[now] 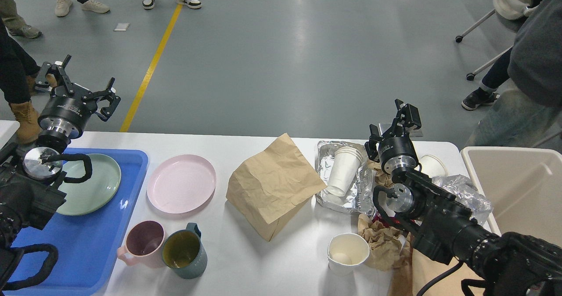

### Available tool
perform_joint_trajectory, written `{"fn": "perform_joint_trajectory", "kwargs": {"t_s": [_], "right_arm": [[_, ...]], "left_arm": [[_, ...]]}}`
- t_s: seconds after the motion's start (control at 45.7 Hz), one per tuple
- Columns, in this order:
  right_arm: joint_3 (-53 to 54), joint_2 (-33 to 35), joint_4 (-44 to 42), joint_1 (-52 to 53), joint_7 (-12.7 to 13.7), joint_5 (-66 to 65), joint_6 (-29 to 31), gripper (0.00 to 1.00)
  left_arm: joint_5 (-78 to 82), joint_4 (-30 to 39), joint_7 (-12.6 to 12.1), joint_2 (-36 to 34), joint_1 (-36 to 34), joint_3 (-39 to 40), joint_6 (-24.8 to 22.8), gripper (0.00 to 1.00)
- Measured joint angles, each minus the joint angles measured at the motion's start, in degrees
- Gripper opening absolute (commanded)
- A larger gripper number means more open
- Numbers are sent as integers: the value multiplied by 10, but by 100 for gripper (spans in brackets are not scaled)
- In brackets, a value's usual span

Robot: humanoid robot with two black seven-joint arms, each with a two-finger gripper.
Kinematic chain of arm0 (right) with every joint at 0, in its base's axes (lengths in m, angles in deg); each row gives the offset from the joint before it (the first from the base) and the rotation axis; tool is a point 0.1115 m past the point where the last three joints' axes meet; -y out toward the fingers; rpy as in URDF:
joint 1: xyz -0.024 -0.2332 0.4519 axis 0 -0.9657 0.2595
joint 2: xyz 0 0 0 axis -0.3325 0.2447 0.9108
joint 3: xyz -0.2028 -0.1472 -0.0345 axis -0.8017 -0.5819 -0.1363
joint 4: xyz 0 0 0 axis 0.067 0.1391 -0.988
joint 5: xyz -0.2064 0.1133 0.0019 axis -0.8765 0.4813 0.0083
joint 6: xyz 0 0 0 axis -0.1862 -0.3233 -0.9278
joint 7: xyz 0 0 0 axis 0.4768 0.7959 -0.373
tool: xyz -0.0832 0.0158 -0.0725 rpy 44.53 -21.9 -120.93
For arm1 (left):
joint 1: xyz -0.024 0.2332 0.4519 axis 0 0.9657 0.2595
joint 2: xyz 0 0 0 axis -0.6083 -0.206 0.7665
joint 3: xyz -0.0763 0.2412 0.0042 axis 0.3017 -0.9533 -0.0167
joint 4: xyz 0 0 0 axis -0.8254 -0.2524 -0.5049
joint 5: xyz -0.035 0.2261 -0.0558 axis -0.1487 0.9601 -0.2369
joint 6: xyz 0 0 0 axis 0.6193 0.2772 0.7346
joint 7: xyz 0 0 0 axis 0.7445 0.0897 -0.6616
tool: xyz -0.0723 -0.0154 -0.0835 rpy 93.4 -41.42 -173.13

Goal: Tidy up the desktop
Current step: 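Move the left gripper over the purple-pink mug near the tray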

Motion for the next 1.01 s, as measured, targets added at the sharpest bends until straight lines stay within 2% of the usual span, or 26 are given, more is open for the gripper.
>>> {"fn": "perform_joint_trajectory", "kwargs": {"t_s": [0.678,0.787,1.006], "right_arm": [[0,0,0,0,0,0,0,100],[0,0,0,0,0,0,0,100],[0,0,0,0,0,0,0,100]], "left_arm": [[1,1,-3,35,-2,-9,1,97],[8,2,-10,16,-3,-51,-3,97],[11,0,-18,-47,-47,-263,-1,97]]}}
